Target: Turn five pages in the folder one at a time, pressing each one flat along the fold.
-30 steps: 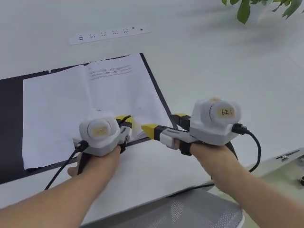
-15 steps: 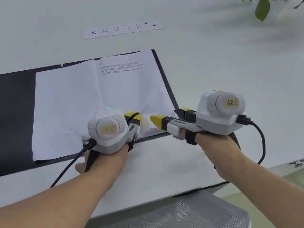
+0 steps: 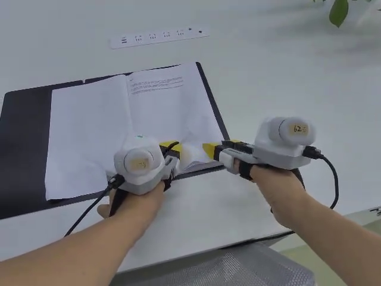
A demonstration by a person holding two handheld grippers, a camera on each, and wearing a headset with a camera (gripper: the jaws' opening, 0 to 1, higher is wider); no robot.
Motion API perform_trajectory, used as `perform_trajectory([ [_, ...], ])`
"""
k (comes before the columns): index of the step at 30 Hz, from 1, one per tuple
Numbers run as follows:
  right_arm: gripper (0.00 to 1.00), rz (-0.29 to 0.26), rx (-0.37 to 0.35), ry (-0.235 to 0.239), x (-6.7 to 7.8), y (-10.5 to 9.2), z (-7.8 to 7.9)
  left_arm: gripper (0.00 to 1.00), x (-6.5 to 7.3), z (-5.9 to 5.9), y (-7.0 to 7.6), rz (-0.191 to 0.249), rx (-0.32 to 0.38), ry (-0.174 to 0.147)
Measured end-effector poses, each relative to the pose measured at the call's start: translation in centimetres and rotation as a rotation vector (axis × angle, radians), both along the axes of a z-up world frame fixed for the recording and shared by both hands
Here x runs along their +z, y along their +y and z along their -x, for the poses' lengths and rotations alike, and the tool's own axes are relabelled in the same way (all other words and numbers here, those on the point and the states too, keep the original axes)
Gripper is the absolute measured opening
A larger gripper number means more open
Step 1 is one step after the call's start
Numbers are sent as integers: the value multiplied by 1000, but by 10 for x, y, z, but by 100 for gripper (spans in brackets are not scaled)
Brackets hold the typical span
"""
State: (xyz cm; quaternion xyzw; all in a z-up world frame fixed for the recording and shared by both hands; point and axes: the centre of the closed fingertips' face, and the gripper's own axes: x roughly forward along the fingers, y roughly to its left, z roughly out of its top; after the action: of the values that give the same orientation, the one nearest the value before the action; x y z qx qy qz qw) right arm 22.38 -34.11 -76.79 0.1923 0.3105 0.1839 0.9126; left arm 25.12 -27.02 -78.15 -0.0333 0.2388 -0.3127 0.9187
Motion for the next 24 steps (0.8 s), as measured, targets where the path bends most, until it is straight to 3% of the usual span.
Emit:
perform_trajectory([
  [8, 0, -104, -103, 40, 0, -12, 2, 0, 0, 0, 0, -3, 0, 9],
  [10, 0, -118, -104, 47, 1, -10, 3, 0, 0, 0, 0, -6, -1, 11],
  [13, 0, -110, -111, 19, 11, -8, 1, 1, 1, 1, -1, -10, -3, 20],
  [15, 0, -87, -112, 8, 14, -8, 1, 2, 2, 2, -1, -6, -6, 40],
  [17, 0, -95, -113, -12, 23, -6, 0, 6, 5, 8, 3, -5, -25, 84],
  [18, 0, -118, -105, -23, 29, -2, 0, 11, 8, 10, 8, -10, -24, 88],
  [19, 0, -131, -103, -34, 35, 1, 0, 18, 11, 13, 13, -32, -26, 80],
  [20, 0, -135, -96, -42, 41, 4, 1, 22, 14, 17, 21, -78, -49, 49],
  [24, 0, -209, -64, -86, 73, 26, 4, 26, 31, 31, 41, -135, -125, -9],
])
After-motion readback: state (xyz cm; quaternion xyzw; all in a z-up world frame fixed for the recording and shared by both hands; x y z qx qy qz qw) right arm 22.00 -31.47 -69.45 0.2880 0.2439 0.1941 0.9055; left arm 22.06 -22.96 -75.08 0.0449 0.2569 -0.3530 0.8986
